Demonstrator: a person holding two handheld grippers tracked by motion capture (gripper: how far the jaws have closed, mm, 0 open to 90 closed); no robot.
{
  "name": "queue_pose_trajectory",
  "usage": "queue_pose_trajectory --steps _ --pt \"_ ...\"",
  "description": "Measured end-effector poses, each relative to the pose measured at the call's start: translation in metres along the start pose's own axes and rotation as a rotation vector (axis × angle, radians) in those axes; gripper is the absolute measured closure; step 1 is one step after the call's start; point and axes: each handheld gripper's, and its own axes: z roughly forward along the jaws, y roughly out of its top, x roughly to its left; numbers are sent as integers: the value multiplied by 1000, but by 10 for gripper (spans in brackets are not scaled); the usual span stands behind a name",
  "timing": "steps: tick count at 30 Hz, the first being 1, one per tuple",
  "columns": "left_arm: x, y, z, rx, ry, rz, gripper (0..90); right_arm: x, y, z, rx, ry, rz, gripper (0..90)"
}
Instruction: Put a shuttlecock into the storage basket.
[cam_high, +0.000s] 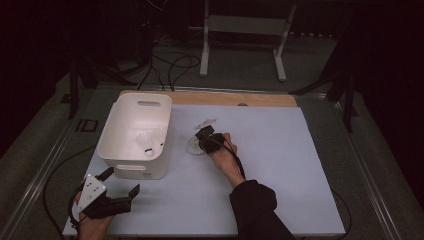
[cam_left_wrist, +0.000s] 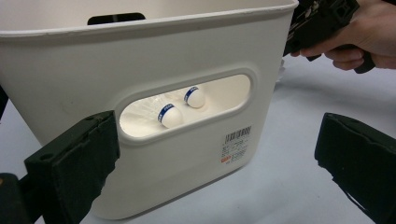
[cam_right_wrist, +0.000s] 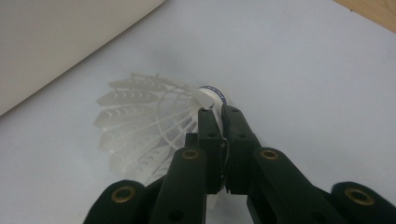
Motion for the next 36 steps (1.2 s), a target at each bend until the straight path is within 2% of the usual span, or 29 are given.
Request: queue_pose_trajectory --steps 36 --pt "0 0 0 0 -1 -1 8 0 0 -9 -20 7 11 881"
